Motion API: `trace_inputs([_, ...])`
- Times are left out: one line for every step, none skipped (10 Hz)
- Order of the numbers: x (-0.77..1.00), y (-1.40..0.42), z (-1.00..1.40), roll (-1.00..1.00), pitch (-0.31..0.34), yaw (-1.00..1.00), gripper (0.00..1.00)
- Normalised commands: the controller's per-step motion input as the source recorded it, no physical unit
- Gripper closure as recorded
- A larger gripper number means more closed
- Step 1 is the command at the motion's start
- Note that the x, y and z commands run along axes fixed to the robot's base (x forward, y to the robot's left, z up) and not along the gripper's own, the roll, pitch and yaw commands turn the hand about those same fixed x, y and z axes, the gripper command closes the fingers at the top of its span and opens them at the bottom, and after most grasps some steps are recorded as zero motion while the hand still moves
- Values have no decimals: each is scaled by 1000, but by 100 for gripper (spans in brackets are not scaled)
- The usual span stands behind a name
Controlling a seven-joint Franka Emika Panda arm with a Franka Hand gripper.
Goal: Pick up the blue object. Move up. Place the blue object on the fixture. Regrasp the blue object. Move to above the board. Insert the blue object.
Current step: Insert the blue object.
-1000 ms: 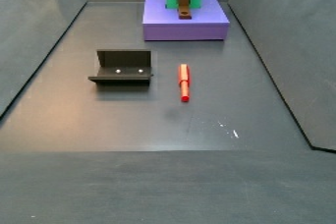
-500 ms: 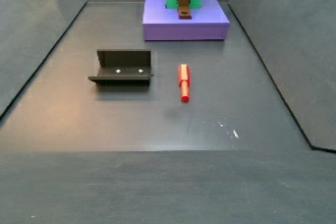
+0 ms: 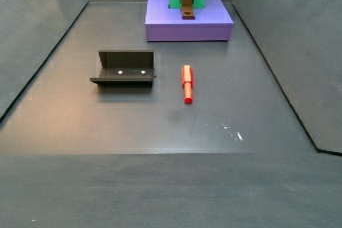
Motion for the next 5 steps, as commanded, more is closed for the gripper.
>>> trace_inputs([237,-91,-751,27,-6,17,100])
trace_inputs([323,-57,-811,0,0,0,100])
trace_inputs([160,-51,-703,-29,0,-23,100])
trace_inputs([54,-69,-611,-31,0,-11,100])
trace_inputs([0,-83,-549,0,0,-20,100])
